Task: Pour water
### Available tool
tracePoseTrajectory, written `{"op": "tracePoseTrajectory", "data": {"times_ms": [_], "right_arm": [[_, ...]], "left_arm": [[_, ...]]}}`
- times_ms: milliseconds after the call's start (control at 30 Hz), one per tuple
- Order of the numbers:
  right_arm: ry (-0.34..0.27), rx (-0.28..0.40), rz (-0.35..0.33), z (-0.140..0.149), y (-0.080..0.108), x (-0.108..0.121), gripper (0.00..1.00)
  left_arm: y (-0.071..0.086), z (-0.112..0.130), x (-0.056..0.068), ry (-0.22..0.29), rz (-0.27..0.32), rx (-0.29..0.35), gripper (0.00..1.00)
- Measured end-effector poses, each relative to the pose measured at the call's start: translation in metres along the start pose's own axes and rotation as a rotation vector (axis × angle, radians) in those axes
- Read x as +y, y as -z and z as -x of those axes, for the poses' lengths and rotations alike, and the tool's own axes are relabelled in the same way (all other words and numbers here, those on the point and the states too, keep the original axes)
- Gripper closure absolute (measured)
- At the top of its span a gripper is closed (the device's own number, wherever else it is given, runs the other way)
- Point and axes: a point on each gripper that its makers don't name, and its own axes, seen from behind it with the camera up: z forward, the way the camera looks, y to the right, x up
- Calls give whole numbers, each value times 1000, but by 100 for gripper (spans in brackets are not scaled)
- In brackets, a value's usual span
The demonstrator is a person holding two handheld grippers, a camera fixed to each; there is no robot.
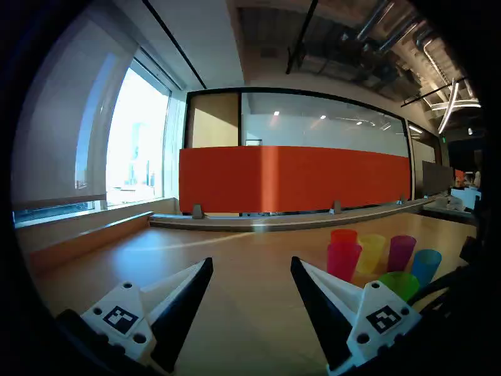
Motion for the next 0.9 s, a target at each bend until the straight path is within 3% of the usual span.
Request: {"op": "tracePoseTrajectory", "data": {"times_ms": [900], "right_arm": [[-8, -36, -3, 34, 3, 5, 1]], "left_arm": [[-1, 0, -1, 0, 0, 0, 8]]}}
